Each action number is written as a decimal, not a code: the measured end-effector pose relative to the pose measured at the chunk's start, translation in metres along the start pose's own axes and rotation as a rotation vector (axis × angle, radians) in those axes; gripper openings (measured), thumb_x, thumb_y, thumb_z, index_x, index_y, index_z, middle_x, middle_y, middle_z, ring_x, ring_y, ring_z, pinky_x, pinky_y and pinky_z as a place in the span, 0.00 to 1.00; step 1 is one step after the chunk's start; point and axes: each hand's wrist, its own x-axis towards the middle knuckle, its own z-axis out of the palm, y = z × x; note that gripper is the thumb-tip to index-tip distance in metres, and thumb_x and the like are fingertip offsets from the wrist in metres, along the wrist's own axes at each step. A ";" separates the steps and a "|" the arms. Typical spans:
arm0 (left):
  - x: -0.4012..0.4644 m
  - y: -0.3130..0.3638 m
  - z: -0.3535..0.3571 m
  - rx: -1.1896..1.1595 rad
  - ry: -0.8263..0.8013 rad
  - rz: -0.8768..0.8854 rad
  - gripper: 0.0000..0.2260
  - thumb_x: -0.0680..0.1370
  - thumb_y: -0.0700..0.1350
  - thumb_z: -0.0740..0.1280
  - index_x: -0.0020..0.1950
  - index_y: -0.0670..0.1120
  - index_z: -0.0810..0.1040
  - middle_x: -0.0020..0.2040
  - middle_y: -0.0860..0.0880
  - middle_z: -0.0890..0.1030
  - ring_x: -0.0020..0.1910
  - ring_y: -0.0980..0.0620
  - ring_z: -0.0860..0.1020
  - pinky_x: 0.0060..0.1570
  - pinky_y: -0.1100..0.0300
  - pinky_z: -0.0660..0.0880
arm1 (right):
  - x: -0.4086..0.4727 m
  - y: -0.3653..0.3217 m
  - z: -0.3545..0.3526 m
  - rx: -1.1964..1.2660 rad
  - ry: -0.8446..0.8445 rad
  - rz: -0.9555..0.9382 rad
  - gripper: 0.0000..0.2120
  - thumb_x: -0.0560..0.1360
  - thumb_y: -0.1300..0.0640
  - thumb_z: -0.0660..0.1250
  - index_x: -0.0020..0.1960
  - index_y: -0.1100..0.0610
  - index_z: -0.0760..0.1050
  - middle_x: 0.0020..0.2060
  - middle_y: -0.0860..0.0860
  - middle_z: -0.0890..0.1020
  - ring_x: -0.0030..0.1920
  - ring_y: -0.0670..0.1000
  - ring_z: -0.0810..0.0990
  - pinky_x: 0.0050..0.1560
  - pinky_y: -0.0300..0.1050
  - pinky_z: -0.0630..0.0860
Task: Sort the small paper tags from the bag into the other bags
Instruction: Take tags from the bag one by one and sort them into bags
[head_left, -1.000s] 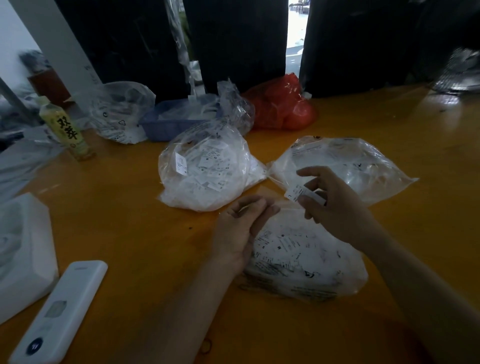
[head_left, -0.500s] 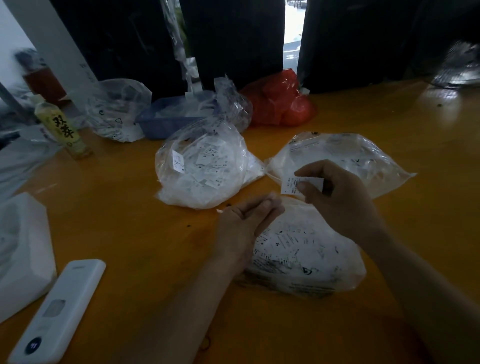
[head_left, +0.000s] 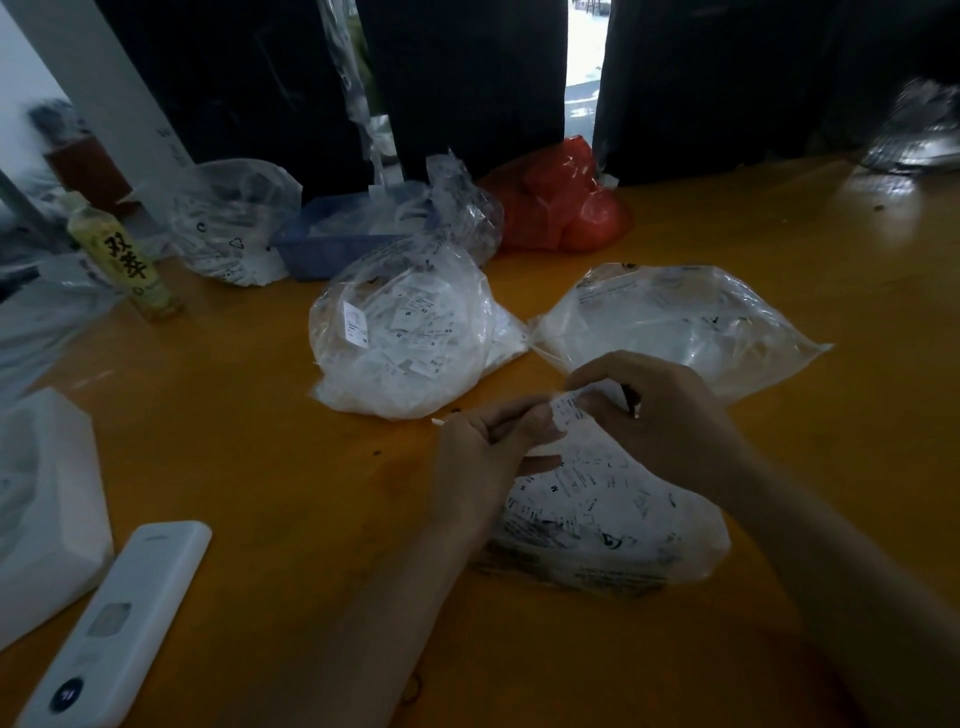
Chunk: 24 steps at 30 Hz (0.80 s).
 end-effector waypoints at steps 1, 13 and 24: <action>-0.001 0.000 -0.001 0.025 -0.005 0.008 0.08 0.79 0.47 0.74 0.58 0.52 0.87 0.52 0.47 0.88 0.53 0.47 0.87 0.44 0.55 0.85 | 0.000 -0.001 0.000 0.003 -0.019 -0.012 0.12 0.79 0.54 0.69 0.61 0.45 0.79 0.52 0.40 0.82 0.50 0.39 0.81 0.50 0.39 0.82; 0.003 0.000 0.002 -0.123 0.060 -0.074 0.13 0.74 0.50 0.77 0.58 0.51 0.87 0.54 0.47 0.88 0.51 0.44 0.88 0.36 0.61 0.82 | -0.002 -0.006 0.005 0.260 0.038 0.266 0.06 0.77 0.53 0.72 0.51 0.43 0.80 0.40 0.37 0.84 0.39 0.40 0.84 0.42 0.36 0.81; 0.005 0.004 0.002 -0.199 0.096 -0.171 0.12 0.70 0.50 0.77 0.53 0.53 0.89 0.53 0.46 0.88 0.50 0.49 0.87 0.36 0.63 0.81 | -0.002 -0.007 0.007 0.309 -0.044 0.289 0.04 0.78 0.50 0.71 0.50 0.40 0.80 0.40 0.40 0.85 0.39 0.43 0.84 0.43 0.43 0.84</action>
